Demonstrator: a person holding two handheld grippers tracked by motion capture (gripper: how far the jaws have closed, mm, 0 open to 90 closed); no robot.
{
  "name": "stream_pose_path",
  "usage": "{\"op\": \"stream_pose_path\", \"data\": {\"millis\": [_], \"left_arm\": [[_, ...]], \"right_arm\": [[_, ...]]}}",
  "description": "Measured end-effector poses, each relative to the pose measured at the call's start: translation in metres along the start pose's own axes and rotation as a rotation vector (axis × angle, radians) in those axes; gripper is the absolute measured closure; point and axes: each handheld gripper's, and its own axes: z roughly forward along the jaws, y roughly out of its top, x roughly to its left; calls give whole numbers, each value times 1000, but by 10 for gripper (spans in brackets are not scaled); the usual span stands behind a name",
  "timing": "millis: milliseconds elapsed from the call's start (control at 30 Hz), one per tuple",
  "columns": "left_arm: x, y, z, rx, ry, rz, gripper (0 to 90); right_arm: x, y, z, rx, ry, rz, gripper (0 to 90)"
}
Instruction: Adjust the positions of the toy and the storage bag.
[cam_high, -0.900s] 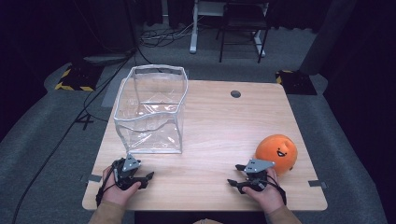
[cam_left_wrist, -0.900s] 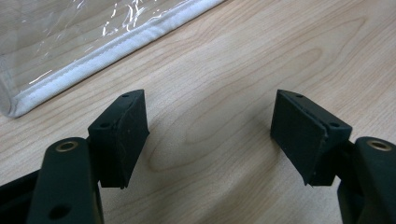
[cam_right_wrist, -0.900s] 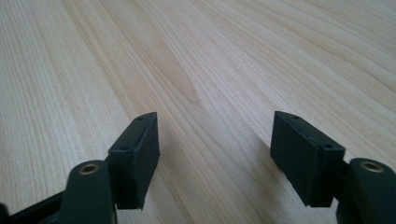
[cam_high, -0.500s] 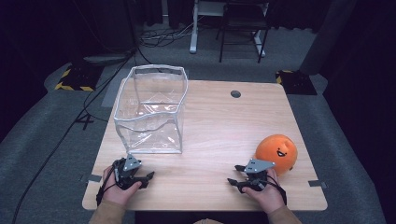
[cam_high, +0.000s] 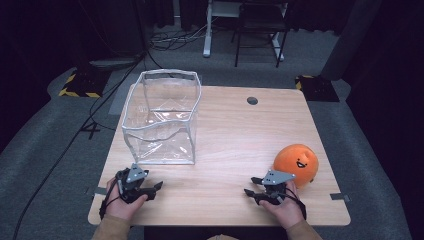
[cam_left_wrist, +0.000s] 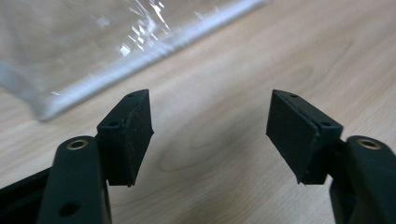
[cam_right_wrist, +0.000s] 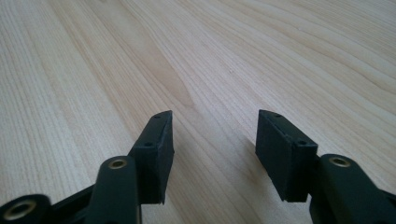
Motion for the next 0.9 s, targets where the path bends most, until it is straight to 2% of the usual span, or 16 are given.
{"op": "stream_pose_path", "data": {"millis": [33, 133, 233, 367, 500, 600, 767, 900], "left_arm": [[3, 2, -5, -20, 17, -12, 343], [10, 10, -17, -58, 62, -13, 392], [13, 14, -24, -97, 78, -46, 428], [25, 15, -34, -157, 131, -87, 446], [38, 14, -39, -189, 202, -119, 452], [47, 15, -38, -189, 244, -126, 475], [58, 17, -28, -193, 260, -133, 508], [64, 19, -18, -198, 229, -135, 525]], "right_arm": [[0, 0, 0, 0, 2, -2, 473], [0, 0, 0, -1, 2, 0, 480], [-1, 0, 0, -4, 2, 5, 503], [-1, 1, 0, -4, 0, 4, 509], [-1, 1, 0, -3, -1, 3, 522], [0, 1, 0, -3, 0, 3, 527], [0, 0, 0, -3, -4, 6, 533], [1, 0, 0, -5, -7, 7, 544]]}}
